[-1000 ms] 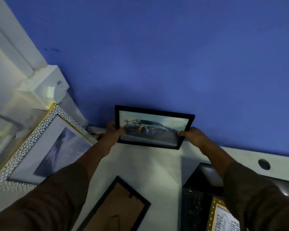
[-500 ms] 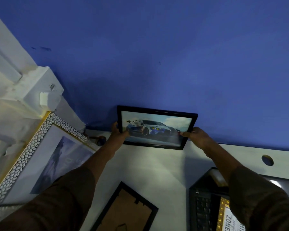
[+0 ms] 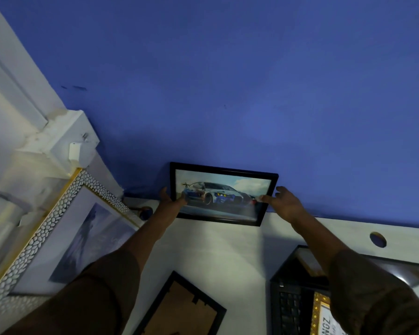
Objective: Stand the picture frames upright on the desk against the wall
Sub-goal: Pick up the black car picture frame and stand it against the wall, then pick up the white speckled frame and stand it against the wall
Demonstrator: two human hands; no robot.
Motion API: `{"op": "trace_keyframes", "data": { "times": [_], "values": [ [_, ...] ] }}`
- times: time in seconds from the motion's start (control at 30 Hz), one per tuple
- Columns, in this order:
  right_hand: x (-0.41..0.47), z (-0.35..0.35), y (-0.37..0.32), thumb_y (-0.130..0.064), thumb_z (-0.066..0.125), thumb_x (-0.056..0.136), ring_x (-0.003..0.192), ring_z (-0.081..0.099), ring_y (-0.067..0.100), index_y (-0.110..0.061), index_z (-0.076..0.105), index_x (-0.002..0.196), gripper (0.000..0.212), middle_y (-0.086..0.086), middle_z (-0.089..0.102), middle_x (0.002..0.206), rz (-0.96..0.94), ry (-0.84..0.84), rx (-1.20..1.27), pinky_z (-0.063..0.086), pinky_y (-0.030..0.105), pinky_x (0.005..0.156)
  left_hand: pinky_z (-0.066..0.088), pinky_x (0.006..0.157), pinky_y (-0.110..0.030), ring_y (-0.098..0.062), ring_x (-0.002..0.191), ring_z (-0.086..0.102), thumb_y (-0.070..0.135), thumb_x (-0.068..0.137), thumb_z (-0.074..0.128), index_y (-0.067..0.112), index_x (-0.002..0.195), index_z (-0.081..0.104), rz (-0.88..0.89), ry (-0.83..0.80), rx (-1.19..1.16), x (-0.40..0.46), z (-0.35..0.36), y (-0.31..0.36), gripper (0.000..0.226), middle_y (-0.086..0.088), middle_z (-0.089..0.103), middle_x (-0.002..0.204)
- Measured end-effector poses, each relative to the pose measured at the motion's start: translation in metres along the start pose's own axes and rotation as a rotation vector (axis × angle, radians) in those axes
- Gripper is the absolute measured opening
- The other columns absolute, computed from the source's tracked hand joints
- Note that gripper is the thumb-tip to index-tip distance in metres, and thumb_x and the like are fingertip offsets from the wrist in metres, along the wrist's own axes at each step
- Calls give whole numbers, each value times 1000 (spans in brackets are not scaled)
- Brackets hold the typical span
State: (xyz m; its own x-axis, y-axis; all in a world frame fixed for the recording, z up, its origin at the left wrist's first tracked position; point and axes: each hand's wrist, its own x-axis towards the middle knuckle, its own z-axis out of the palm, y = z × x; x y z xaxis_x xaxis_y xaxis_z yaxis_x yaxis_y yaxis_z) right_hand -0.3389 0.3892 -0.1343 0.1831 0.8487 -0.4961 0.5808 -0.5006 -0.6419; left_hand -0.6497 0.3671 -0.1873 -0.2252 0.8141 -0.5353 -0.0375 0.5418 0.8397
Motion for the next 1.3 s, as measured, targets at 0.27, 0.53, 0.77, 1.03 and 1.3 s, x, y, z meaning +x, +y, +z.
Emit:
{"op": "trace_keyframes", "data": {
  "times": [0.27, 0.53, 0.77, 1.03, 1.3],
  "values": [
    [-46, 35, -15, -47, 67, 88, 133, 49, 35, -8, 41, 147, 76, 15, 50, 147, -275, 142, -37, 43, 43, 108, 28, 119, -42, -25, 147, 30, 34, 89, 70, 18, 159, 16, -16, 139, 11, -59, -20, -43, 90, -6, 24, 164],
    [-98, 86, -37, -37, 67, 92, 121, 56, 30, -12, 44, 144, 62, 14, 56, 140, -417, -154, -89, 45, 37, 98, 39, 92, -27, -17, 114, 47, 17, 91, 70, 12, 149, 29, -11, 314, -216, -163, -49, -80, 71, 1, 44, 133],
    [-145, 148, -62, -38, 68, 91, 133, 49, 28, -12, 41, 148, 68, 11, 48, 148, -548, -392, -67, 42, 40, 106, 43, 78, -28, -21, 93, 59, 21, 86, 72, 15, 104, 59, -69, 453, -188, -247, -97, -120, 23, -8, 64, 106],
    [-142, 212, -111, -28, 61, 98, 129, 52, 29, -10, 39, 148, 58, 13, 52, 146, -614, -476, -151, 38, 26, 90, 42, 63, -28, -22, 83, 62, 36, 76, 76, 18, 110, 57, -145, 568, -134, -260, -151, -143, 43, -14, 68, 102],
    [-102, 264, -156, -16, 53, 99, 124, 55, 34, -11, 46, 141, 43, 15, 55, 140, -714, -407, -263, 47, 46, 103, 47, 87, -25, -22, 106, 63, 22, 89, 72, 7, 125, 55, -79, 468, 237, -209, -183, -141, 42, -6, 67, 118]
  ]
}}
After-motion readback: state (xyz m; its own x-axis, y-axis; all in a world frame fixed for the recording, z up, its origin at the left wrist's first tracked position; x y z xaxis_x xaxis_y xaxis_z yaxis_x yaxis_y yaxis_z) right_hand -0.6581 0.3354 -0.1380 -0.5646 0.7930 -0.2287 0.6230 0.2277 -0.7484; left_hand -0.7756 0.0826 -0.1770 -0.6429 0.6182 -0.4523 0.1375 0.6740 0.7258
